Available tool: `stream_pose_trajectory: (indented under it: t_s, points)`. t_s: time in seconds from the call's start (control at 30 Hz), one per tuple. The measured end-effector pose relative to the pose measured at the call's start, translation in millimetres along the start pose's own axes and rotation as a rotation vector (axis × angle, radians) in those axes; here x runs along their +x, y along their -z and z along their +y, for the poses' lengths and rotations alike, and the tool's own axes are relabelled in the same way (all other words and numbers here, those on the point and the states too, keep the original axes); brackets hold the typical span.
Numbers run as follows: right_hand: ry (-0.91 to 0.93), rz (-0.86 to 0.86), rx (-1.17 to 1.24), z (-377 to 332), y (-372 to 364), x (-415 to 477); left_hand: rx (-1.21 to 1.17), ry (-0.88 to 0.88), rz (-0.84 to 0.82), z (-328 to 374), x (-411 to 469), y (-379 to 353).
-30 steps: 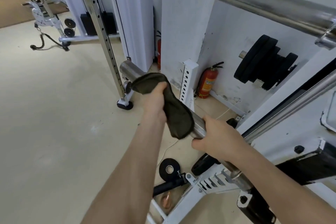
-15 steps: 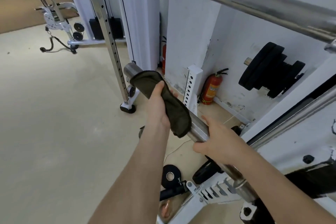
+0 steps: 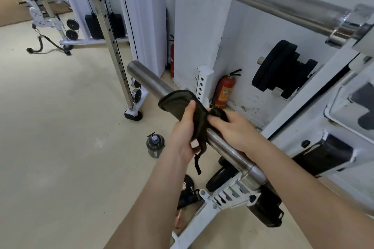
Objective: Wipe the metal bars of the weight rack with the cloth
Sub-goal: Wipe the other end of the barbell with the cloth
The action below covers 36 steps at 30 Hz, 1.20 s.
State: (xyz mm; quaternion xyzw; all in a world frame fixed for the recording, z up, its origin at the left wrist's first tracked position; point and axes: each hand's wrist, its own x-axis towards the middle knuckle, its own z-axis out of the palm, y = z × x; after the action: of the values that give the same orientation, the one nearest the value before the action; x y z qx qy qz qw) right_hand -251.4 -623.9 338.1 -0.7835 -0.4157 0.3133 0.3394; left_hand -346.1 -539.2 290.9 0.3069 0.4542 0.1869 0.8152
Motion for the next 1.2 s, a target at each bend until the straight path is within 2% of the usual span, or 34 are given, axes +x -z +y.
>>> stream_pose_trajectory:
  t_s: [0.07, 0.1, 0.2, 0.23, 0.27, 0.33, 0.37, 0.4, 0.47, 0.53, 0.6, 0.67, 0.73, 0.8, 0.87, 0.9, 0.97, 1.03, 1.13, 1.2]
  points:
    - [-0.009, 0.118, -0.002, -5, 2, -5, 0.130, -0.072, 0.094, 3, -12, 9]
    - [-0.004, 0.166, -0.007, -6, 3, -7, 0.235, -0.181, 0.186, 3, -19, 16]
    - [-0.022, 0.333, -0.030, -4, 9, -11, 0.902, -0.665, 0.664, -8, -44, 31]
    - [-0.038, 0.374, -0.035, -2, 12, -12, 1.042, -0.874, 0.726, -11, -50, 28]
    - [-0.043, 0.384, -0.036, 0, 15, -12, 1.100, -1.074, 0.646, -13, -52, 22]
    - [-0.020, 0.355, -0.117, -2, 21, -16, 1.305, -1.315, 0.254, -19, -42, 6]
    - [-0.002, 0.332, -0.221, -4, 23, -20, 1.492, -1.346, 0.121, -21, -36, 0]
    - [0.013, 0.298, -0.344, -6, 24, -25, 1.664, -1.328, 0.070, -23, -33, -5]
    - [0.013, 0.163, -0.577, -4, 27, -39, 1.852, -1.257, 0.109, -21, -28, -7]
    - [-0.029, -0.036, -0.701, -2, 31, -56, 1.875, -1.237, 0.193, -17, -27, -2]
    - [-0.079, -0.137, -0.715, 1, 30, -72, 1.824, -1.205, 0.257, -12, -27, 3]
    - [-0.062, -0.109, -0.758, 6, 26, -78, 1.767, -1.190, 0.201, -13, -29, 2]
    - [-0.039, -0.057, -0.698, 10, 22, -82, 1.672, -1.243, -0.006, -26, -38, 2]
    - [-0.015, -0.031, -0.482, 10, 25, -85, 1.538, -1.305, -0.185, -40, -52, 7]
    - [-0.005, 0.011, -0.231, 8, 32, -86, 1.417, -1.311, -0.261, -45, -60, 10]
    - [-0.005, 0.050, -0.196, 9, 34, -87, 1.362, -1.285, -0.269, -44, -61, 9]
    - [0.016, 0.116, -0.317, 10, 30, -90, 1.299, -1.265, -0.236, -37, -60, 1]
    - [0.064, 0.160, -0.489, 13, 20, -96, 1.358, -1.345, -0.210, -38, -51, -12]
    - [0.005, 0.111, -0.601, 22, 12, -100, 1.512, -1.451, -0.241, -50, -36, -29]
    - [-0.022, 0.055, -0.632, 28, 15, -98, 1.626, -1.477, -0.205, -40, -23, -29]
